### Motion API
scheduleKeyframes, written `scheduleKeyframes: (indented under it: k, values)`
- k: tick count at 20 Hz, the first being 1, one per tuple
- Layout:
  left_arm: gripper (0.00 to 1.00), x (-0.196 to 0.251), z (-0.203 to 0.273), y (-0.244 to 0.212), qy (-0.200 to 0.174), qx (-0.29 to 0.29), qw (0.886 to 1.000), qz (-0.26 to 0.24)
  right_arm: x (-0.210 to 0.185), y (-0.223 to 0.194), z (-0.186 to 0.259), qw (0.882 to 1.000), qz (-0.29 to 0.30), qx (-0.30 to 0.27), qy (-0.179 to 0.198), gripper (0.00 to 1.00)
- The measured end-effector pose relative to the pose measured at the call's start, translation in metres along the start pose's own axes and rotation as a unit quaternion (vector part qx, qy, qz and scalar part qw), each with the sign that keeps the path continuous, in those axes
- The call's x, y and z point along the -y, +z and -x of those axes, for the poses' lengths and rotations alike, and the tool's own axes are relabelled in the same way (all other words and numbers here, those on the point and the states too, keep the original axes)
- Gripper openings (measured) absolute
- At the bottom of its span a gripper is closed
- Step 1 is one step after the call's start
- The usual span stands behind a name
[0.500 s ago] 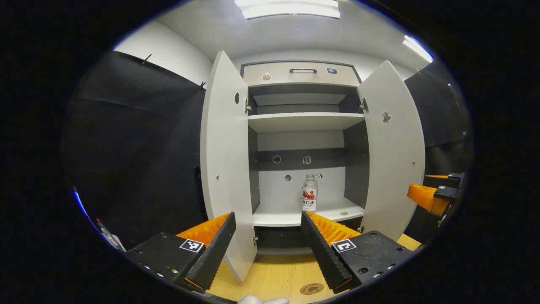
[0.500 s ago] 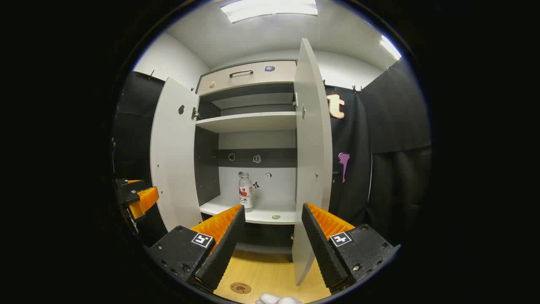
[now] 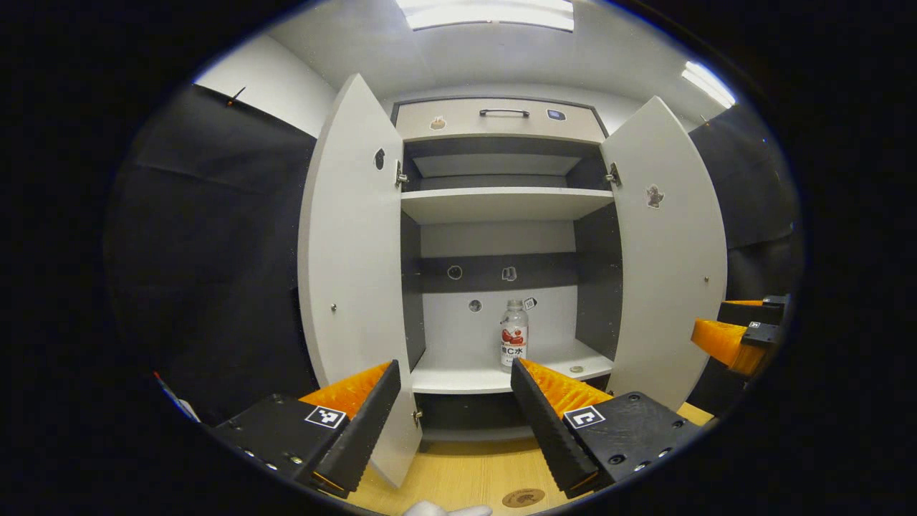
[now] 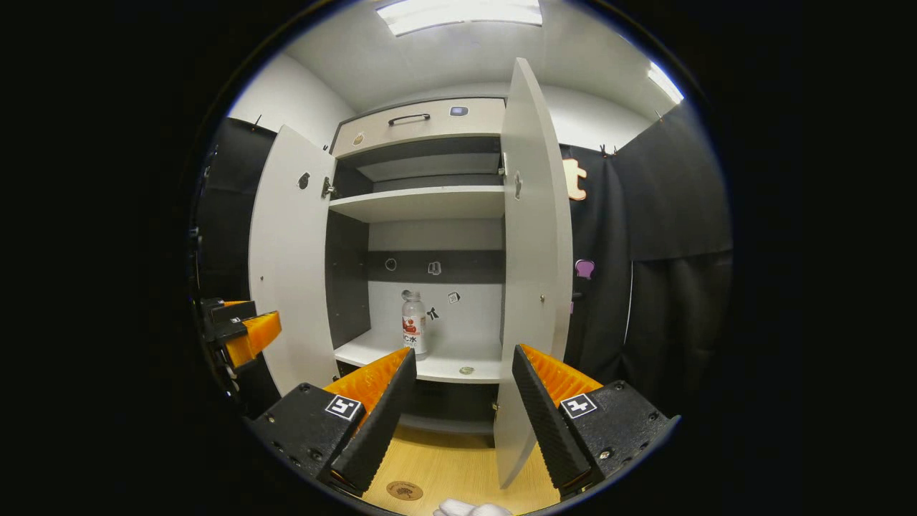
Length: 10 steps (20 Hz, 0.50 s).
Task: Grasp the bottle in the cabinet with the left hand and place it on the coaster, then close the right door with the right hand and the left door with the left hand.
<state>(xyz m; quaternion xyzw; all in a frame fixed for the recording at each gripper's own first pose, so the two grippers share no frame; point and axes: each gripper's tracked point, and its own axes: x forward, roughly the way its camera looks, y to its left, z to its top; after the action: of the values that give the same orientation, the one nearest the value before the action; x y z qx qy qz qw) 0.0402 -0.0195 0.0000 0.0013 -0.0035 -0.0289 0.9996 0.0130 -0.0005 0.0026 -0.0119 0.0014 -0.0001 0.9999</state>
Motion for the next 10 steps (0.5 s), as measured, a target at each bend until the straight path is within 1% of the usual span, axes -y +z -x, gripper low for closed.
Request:
scheduleKeyframes:
  k: [5, 10]
  values:
    - [0.94, 0.016, -0.047, -0.002, -0.015, 0.003, 1.000, -0.002, 0.002, -0.003, -0.001, 1.000, 0.003, -0.013, 0.005, 0.83]
    - [0.94, 0.043, -0.119, -0.011, -0.036, 0.003, 0.999, 0.001, 0.008, -0.004, 0.003, 1.000, 0.013, -0.025, 0.001, 0.83]
